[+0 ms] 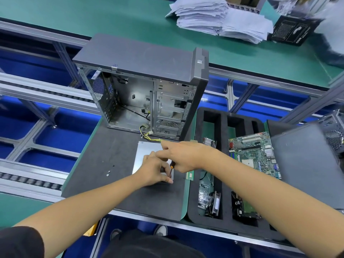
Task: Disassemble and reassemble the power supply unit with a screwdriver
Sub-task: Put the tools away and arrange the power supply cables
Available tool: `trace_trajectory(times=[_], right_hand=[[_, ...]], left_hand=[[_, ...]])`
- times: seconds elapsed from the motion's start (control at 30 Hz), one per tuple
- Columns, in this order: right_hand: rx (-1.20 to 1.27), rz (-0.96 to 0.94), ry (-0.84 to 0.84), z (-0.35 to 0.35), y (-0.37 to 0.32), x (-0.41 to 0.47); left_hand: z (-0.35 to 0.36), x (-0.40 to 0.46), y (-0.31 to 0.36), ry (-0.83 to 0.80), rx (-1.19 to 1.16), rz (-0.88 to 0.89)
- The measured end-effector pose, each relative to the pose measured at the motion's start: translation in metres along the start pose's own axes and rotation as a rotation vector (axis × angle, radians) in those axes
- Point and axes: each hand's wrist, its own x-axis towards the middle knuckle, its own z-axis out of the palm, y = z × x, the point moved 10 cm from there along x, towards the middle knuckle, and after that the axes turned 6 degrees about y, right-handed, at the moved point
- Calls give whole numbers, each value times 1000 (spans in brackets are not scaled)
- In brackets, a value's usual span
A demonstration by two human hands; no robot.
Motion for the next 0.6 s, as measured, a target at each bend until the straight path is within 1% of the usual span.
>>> trace_trajectory(times=[0.17,0.3,0.43,0.53,0.6], right_hand=[[-114,-103,-1,-3,-10,2],[-93,-87,-30,0,-7,5],[-117,-40,1,-1,-6,3],[-111,-21,-6,2,-9,0],[-66,-51,-7,0,-13,-2]], left_hand=[[4,-3,-7,-3,-31,-46],[3,-5,-4,-7,-4,65],[-1,-8,-6,36,-44,118],[-3,-8,-4,79,-84,118],[-1,-8,-6,67,-122,91]])
